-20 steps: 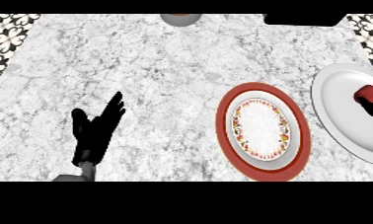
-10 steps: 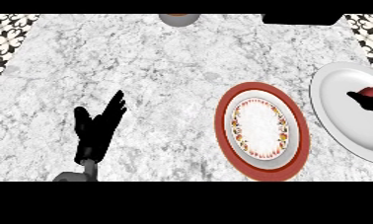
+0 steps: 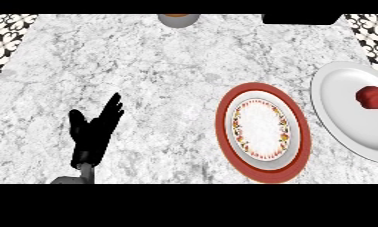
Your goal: Pick the bell pepper from the plate and place it in the plate
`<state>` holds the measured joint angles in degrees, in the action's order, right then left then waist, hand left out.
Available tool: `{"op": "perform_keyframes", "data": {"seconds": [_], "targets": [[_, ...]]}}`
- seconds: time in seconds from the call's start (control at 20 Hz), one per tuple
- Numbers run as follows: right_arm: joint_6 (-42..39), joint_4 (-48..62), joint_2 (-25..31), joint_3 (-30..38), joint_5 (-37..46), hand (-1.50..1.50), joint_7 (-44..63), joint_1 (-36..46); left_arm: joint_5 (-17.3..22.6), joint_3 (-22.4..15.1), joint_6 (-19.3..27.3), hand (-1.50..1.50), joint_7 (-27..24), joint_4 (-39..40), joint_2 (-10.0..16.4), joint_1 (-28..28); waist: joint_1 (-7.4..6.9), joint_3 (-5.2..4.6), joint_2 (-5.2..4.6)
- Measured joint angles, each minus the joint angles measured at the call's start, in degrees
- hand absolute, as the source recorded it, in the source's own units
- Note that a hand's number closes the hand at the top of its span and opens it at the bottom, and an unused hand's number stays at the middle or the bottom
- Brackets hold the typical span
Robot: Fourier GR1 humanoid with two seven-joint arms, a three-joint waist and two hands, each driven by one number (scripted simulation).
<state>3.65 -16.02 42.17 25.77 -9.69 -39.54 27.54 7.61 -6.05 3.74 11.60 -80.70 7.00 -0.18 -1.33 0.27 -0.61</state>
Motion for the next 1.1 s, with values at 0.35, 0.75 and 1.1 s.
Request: {"op": "perform_keyframes", "data": {"seconds": [0.35,0.75,1.1], "targets": [[-16.3,2.4,3.7,0.8,-1.4,-1.50,-5.4,-7.2,-0.2,0.5,0.2,0.00,0.5,-0.3,-0.2,0.3,0.81,-0.09,0.31],[-20.5,1.7,5.4,-1.5,0.9,-1.50,-10.7,-16.3,-0.9,1.2,0.2,0.00,0.5,0.7,-0.7,-0.6,1.21,-0.17,0.50],[-19.5,-0.5,5.5,-2.7,1.8,-1.50,-12.8,-22.4,-1.3,1.7,-0.6,0.00,0.1,0.1,-0.9,0.3,1.35,-0.23,0.62]]}}
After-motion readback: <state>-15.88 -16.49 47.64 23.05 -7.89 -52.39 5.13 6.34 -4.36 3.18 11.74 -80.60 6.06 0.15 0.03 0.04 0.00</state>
